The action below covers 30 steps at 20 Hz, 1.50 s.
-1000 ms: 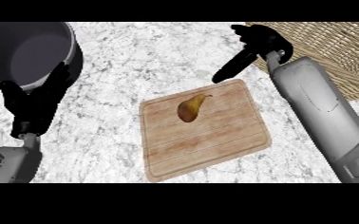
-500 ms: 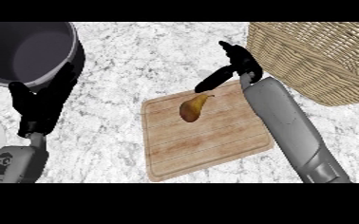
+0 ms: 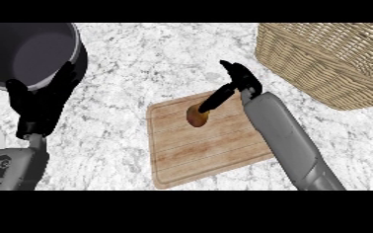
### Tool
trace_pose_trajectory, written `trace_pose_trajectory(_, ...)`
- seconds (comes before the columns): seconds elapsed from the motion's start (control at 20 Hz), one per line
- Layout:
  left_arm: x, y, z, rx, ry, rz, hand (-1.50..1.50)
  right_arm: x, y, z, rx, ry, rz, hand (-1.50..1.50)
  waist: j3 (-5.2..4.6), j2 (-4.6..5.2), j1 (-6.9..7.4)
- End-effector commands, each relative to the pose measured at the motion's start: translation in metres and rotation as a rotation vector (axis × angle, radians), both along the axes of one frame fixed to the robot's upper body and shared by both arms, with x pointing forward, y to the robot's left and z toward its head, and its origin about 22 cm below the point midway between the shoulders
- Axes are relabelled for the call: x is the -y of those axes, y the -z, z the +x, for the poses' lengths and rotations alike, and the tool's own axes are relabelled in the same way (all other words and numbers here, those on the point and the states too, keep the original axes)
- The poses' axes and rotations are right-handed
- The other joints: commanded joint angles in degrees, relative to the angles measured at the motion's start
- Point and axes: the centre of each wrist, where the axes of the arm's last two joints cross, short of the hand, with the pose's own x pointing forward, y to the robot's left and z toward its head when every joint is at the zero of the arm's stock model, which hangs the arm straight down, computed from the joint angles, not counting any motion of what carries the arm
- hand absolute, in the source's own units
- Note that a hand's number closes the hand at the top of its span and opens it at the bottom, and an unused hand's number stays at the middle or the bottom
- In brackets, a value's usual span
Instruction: Pick the pear from the cutting board and place it in the basket
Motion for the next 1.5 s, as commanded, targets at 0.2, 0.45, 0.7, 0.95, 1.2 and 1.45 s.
trace_pose_trajectory(0.2,-0.008,0.014,-0.007,0.001,0.003,0.02,0.0,0.002,0.01,-0.021,-0.007,-0.019,-0.003,-1.5,-0.01,-0.06,-0.2)
trace_pose_trajectory(0.45,0.009,-0.002,-0.003,0.002,0.01,-0.003,0.0,0.005,-0.013,-0.028,0.022,-0.032,0.078,-1.5,-0.01,-0.13,-0.23)
trace_pose_trajectory(0.7,-0.008,0.006,-0.001,0.009,-0.01,0.009,0.0,0.013,0.006,-0.015,0.032,-0.058,0.086,-1.5,-0.01,0.02,-0.05)
trace_pose_trajectory(0.95,0.006,0.009,-0.012,0.0,-0.002,0.007,0.0,-0.016,0.007,-0.033,-0.002,-0.072,0.019,-1.5,-0.01,-0.07,-0.08)
trace_pose_trajectory(1.2,-0.012,0.004,0.009,-0.004,-0.006,-0.002,0.0,-0.018,0.017,-0.036,-0.019,-0.071,-0.017,-1.5,-0.01,-0.02,-0.23)
trace_pose_trajectory(1.45,0.016,0.004,0.002,0.0,-0.006,-0.022,0.0,-0.022,0.044,-0.023,-0.009,-0.128,-0.043,1.5,0.01,0.08,0.38)
